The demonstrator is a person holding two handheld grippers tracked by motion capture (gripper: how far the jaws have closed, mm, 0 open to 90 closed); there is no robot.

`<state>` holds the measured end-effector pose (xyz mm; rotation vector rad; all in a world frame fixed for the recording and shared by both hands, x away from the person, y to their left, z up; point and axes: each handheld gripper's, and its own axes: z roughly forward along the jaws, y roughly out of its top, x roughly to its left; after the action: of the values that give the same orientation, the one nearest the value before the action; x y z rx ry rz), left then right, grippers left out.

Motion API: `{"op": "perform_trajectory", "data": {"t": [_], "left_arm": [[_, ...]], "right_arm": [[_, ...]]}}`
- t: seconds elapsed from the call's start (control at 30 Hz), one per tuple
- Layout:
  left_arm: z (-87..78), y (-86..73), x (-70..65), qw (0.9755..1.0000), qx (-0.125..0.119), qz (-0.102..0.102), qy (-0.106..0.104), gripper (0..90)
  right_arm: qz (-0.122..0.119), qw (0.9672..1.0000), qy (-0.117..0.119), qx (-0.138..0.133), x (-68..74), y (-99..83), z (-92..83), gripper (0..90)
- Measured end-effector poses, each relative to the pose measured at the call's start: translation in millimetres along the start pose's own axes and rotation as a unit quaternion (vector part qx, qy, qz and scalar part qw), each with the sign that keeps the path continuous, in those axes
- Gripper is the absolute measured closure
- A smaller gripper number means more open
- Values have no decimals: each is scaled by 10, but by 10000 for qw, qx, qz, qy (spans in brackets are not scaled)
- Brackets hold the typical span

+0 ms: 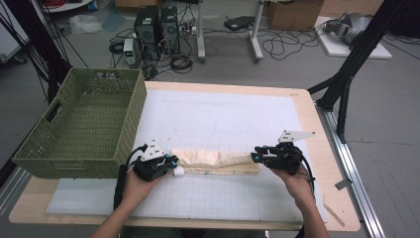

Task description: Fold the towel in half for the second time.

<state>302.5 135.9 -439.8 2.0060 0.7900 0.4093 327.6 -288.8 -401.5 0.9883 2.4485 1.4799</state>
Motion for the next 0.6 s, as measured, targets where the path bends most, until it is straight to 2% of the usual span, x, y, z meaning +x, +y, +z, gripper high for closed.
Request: {"op": "perform_trajectory", "data": {"t": [0.2,0.43,0.6], "left_arm": [[-17,-17,-8,10000,11,20,-30,835],[-31,-40,-8,10000,48,-3,-46,812],[-33,-48,-8,10000,54,-8,-66,795]], "right_arm": [[-90,9999,3,72,57,34,59,628],[-48,10000,-35,-16,61,65,18,624],[-162,9998,14,119,124,81,107,683]]}}
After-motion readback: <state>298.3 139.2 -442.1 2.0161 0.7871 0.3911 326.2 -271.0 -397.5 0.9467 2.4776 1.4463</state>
